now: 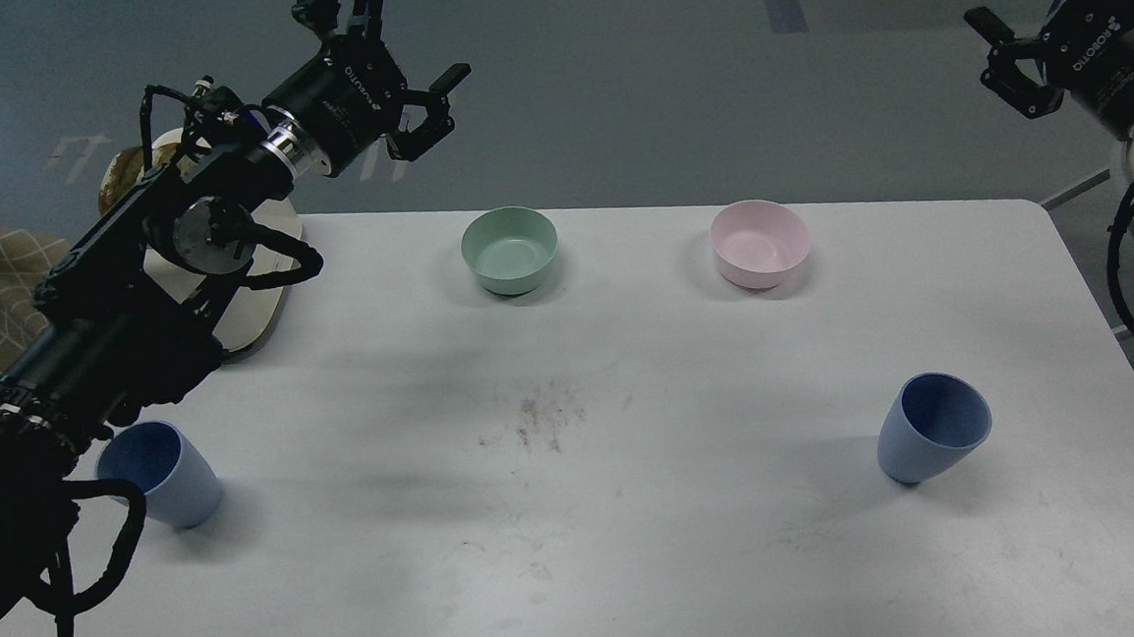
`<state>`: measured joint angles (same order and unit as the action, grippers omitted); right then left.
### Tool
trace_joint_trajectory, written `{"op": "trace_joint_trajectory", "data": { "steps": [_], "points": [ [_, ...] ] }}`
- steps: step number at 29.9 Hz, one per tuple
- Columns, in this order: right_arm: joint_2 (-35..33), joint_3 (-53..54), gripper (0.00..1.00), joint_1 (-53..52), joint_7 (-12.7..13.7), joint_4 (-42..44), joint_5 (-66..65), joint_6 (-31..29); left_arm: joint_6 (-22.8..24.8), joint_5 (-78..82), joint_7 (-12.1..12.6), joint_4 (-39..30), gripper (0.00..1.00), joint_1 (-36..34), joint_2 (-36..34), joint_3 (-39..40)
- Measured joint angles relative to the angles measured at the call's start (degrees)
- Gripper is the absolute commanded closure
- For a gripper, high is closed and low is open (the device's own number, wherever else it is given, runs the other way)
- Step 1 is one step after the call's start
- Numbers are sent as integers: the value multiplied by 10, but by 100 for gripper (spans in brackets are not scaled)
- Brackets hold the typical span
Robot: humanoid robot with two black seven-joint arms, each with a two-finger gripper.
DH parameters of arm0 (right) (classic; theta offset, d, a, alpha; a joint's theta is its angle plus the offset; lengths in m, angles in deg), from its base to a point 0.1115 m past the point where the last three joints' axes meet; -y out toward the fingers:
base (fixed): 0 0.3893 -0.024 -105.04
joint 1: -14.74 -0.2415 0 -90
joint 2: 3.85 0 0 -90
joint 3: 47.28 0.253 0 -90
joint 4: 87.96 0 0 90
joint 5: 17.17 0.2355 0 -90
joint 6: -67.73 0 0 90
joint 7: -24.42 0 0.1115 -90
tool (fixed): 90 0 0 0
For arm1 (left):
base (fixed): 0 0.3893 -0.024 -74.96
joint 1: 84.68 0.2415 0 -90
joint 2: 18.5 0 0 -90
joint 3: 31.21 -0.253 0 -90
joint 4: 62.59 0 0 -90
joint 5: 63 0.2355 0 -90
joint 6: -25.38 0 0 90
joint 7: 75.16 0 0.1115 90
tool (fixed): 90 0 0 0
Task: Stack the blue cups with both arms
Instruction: 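Move the left arm away from the toaster and lower it toward the table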
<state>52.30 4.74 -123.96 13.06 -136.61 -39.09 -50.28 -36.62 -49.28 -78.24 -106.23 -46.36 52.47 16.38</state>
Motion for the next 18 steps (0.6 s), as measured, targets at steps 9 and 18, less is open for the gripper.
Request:
{"op": "trace_joint_trajectory", "data": {
  "steps": [9, 18],
  "points": [
    [1, -18, 0, -26, -2, 4, 0, 0, 0, 2, 1, 2, 2, -1, -3, 4],
    [28, -16, 0, -60, -6, 57, 0, 0, 0, -1, -4, 59, 2, -2, -15, 28]
  ]
}}
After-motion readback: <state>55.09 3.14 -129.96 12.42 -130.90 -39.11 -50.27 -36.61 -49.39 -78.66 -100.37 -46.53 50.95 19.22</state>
